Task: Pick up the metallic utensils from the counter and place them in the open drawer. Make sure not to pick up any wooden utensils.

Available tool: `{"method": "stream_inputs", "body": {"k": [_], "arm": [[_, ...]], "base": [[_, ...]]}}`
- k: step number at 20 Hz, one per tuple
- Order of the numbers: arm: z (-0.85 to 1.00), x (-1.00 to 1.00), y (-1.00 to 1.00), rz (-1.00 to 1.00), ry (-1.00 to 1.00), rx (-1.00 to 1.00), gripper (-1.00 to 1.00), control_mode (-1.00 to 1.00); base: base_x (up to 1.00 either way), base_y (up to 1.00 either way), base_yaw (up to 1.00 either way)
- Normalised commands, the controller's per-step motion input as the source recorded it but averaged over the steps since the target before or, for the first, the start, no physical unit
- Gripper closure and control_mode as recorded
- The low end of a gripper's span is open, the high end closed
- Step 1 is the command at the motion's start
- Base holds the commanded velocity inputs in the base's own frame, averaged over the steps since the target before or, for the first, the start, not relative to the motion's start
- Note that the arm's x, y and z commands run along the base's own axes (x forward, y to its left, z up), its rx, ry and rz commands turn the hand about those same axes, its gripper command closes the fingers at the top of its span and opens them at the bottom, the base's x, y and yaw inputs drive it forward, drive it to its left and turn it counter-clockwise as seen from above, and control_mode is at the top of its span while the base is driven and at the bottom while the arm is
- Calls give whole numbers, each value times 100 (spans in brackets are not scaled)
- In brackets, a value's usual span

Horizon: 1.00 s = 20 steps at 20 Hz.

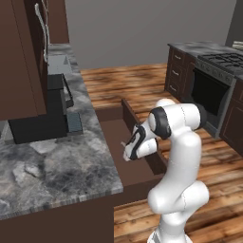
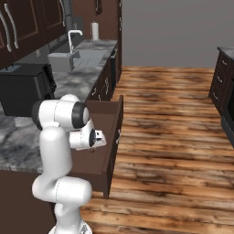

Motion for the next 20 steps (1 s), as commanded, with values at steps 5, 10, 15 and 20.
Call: {"method": "stream_inputs", "body": {"k": [5, 10, 15, 20], "arm": [[-35, 0, 6, 0, 3, 6, 100, -100], [-30, 3, 9, 0, 2, 4, 100, -100], [-8, 1, 4, 0, 0, 0, 100, -100], [0, 0, 22, -1, 2, 0, -100, -100]], "base": [[0, 0, 0], [0, 0, 0], [0, 0, 0], [0, 0, 0]]}}
